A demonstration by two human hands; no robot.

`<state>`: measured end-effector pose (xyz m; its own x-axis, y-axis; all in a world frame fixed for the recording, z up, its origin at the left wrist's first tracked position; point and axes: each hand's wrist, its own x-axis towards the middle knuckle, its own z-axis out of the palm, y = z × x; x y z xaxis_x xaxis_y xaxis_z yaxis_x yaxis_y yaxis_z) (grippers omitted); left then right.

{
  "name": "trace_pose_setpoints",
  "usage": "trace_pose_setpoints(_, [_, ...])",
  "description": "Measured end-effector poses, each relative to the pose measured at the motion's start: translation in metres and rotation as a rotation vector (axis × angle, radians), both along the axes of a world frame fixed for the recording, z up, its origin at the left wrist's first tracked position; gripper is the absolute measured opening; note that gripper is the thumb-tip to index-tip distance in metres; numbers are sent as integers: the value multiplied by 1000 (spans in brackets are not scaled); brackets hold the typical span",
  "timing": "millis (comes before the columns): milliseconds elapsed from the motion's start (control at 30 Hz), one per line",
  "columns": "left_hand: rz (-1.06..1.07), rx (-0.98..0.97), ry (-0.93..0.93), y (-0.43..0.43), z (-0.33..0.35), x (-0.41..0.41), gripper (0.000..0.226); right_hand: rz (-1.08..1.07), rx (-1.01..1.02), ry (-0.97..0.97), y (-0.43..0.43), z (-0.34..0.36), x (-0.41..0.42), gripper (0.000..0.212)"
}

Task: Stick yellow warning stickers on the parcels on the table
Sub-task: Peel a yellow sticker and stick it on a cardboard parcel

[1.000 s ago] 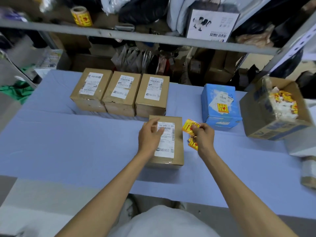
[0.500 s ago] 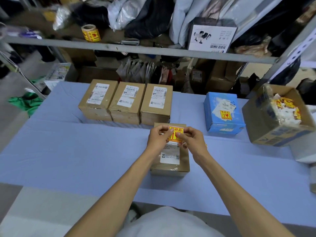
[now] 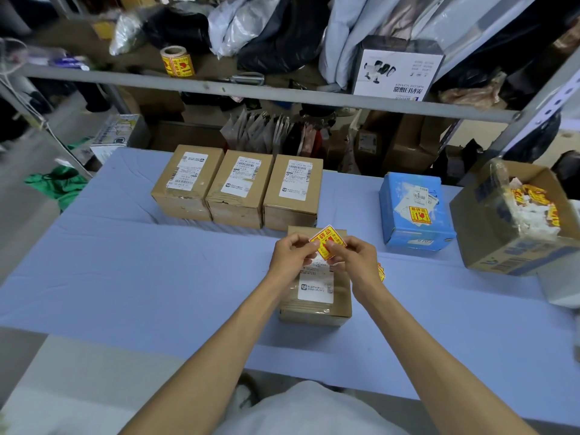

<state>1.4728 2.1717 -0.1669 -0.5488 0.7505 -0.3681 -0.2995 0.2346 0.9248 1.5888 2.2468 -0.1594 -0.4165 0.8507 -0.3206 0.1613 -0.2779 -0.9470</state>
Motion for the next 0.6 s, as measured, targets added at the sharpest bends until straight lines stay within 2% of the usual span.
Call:
trace_pose_setpoints(133, [-51,-23,28,-3,-1,-1,2,15,77,-15,4,1,2,8])
trace_pose_setpoints(233, [-40,-36,40,-5,-1,-4,3,58,113,-35,6,2,5,16])
trace_pose_setpoints(433, [-130,-80,71,-6,-1,-1,6,17,79,-55,11,-1,7,5])
trace_pose_setpoints(600, [-160,-98,92,-3,1,-1,9,17,73,-87,14,-4,5,4])
